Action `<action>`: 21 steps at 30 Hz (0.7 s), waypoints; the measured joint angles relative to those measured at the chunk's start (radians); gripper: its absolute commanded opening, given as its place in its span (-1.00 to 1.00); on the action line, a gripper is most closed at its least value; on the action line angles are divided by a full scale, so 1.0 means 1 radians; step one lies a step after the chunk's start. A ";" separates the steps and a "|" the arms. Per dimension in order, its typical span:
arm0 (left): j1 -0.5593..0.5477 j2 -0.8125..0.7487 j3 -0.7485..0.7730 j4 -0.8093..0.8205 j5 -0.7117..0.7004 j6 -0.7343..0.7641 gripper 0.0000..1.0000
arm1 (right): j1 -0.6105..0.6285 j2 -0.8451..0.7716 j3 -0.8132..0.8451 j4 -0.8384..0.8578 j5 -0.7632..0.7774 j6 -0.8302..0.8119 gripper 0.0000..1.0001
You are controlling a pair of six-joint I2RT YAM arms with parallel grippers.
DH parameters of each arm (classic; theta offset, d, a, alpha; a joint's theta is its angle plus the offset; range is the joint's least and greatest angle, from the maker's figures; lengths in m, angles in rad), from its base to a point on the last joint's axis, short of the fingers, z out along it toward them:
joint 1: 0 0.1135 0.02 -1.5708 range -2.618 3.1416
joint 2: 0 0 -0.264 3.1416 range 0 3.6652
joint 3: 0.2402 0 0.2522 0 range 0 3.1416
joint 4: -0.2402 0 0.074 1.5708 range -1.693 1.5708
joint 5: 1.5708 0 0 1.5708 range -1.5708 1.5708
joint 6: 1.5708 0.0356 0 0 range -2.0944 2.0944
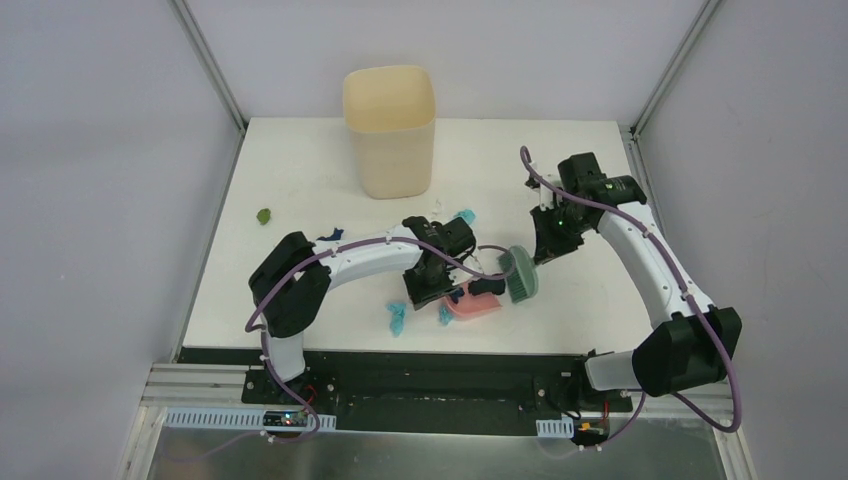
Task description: Sweep away the paper scraps from the table
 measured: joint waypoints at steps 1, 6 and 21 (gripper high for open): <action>0.000 0.000 0.002 0.002 0.000 -0.001 -0.99 | 0.005 0.002 -0.001 0.000 -0.020 0.001 -1.00; 0.000 0.000 0.003 0.013 0.000 -0.005 -1.00 | 0.016 0.005 0.000 0.007 -0.183 0.013 -1.00; 0.011 -0.047 -0.008 0.078 -0.116 -0.052 -1.00 | 0.016 0.017 0.249 0.000 -0.025 -0.064 -1.00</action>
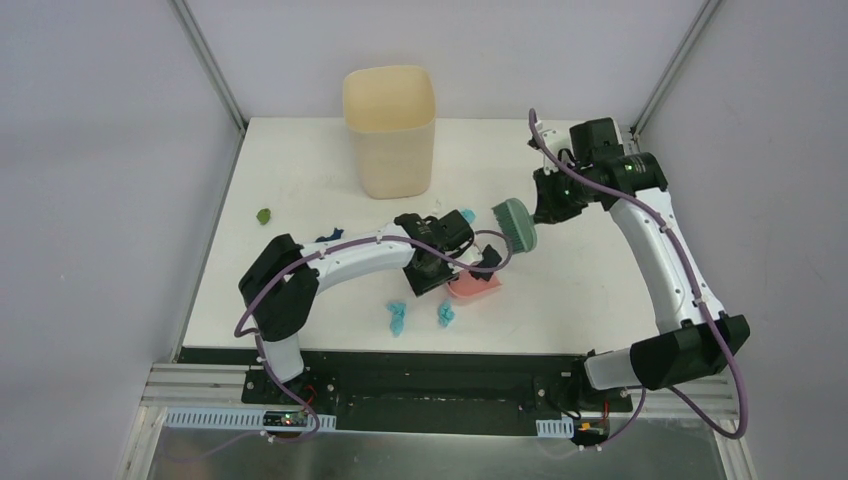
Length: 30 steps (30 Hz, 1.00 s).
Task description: Sweep away the paper scraps from the table
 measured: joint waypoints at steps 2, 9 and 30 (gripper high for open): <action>0.009 -0.007 0.000 0.005 -0.004 -0.006 -1.00 | 0.000 0.029 0.035 0.006 0.020 -0.006 -1.00; 0.044 -0.028 -0.001 -0.003 -0.039 -0.031 -1.00 | 0.003 0.224 0.124 0.044 0.077 -0.022 -1.00; 0.280 -0.140 -0.001 -0.166 0.039 -0.045 -1.00 | 0.142 0.696 0.526 0.077 0.286 -0.055 -1.00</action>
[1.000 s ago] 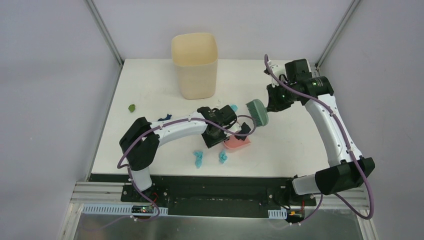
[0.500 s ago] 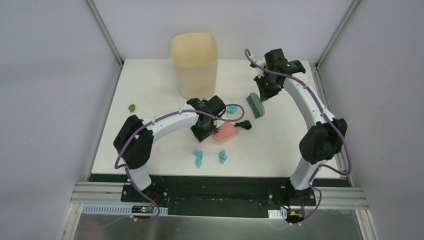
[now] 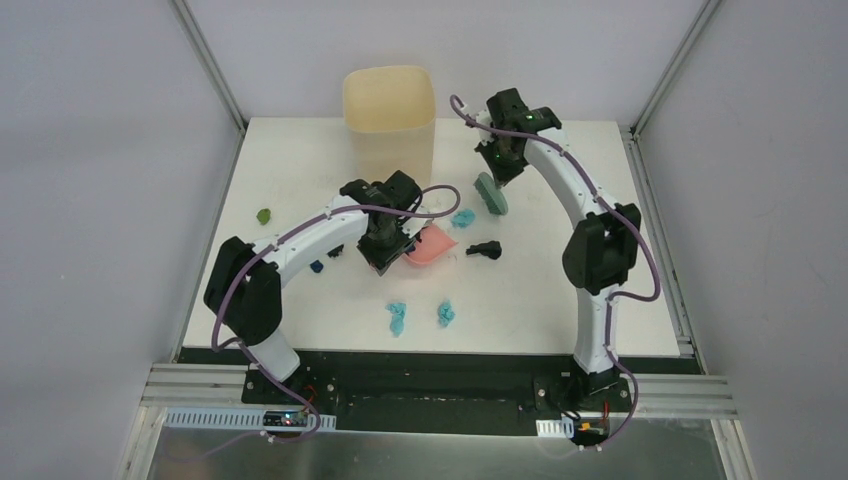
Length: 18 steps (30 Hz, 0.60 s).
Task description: Sweep away the paper scraps from the table
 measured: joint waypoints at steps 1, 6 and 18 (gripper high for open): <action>0.000 0.002 -0.002 -0.003 0.001 0.000 -1.00 | 0.007 0.014 0.002 -0.004 0.010 0.000 -1.00; 0.014 0.043 -0.005 -0.016 0.003 -0.001 -1.00 | 0.036 0.042 0.039 -0.012 0.029 0.000 -1.00; 0.071 0.173 -0.003 -0.027 -0.017 -0.004 -1.00 | 0.096 0.150 0.165 -0.037 -0.050 0.004 -1.00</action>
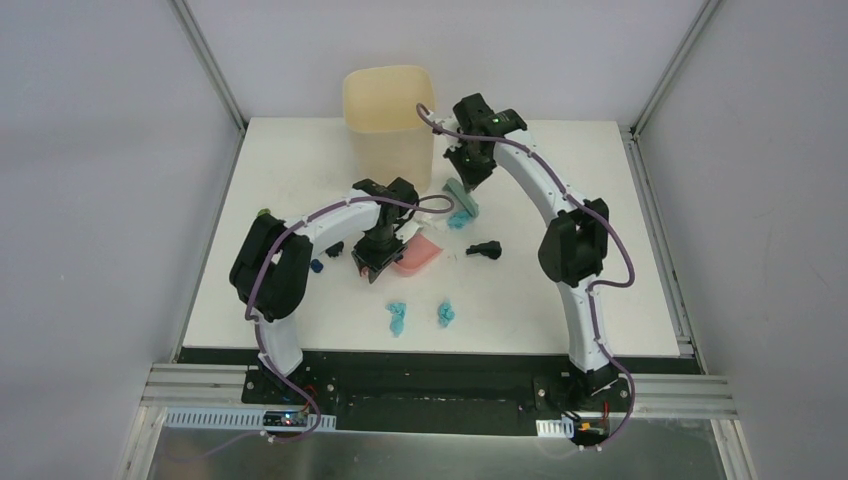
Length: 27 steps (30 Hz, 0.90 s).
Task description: Sweep away the paper scraps from the table
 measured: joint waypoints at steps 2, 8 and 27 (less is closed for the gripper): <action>0.000 0.011 0.003 0.000 -0.002 0.000 -1.00 | 0.013 0.011 0.016 0.000 -0.038 0.001 -1.00; 0.001 0.033 0.035 0.001 -0.003 0.001 -1.00 | 0.034 0.015 0.022 -0.023 -0.257 0.019 -1.00; 0.001 -0.076 0.020 0.098 0.036 0.024 -1.00 | 0.039 -0.267 -0.237 -0.027 -0.253 0.047 -1.00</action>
